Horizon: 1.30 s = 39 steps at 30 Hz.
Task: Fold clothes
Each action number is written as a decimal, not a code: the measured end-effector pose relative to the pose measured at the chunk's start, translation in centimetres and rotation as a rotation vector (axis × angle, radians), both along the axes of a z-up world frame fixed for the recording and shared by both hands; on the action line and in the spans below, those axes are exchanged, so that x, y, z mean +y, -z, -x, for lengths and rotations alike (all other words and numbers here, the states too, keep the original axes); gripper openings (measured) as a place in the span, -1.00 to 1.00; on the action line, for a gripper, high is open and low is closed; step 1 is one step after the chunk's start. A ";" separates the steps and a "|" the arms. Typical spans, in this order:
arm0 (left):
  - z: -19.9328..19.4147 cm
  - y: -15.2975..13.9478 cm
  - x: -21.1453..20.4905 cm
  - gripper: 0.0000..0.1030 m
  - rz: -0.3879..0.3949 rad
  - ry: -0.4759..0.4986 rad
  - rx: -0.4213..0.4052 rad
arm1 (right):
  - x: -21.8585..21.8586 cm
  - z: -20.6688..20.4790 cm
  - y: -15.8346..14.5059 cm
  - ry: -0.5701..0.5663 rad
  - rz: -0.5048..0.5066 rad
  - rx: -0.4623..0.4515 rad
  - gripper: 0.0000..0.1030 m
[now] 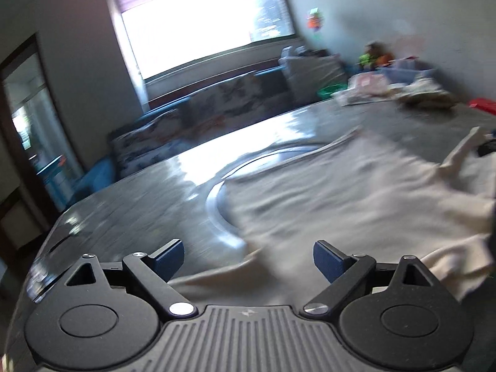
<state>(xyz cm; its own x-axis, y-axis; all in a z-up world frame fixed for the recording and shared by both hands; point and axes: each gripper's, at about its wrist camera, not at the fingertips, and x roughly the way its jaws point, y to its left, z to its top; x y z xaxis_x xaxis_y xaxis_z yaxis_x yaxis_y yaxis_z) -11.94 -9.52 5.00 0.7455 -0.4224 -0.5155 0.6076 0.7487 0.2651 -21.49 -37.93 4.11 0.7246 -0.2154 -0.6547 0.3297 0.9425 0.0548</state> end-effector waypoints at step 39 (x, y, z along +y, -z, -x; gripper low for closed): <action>5.7 3.7 -11.1 0.92 -0.070 0.361 0.129 | 5.1 -0.6 0.4 -0.231 0.095 0.021 1.00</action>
<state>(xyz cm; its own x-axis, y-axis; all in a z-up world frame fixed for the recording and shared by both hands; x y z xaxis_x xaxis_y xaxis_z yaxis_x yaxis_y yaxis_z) -17.64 -20.64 1.27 0.4822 -0.6066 -0.6320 0.8605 0.4632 0.2120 -20.87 -32.86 3.67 0.7483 -0.1072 -0.6546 0.1053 0.9935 -0.0423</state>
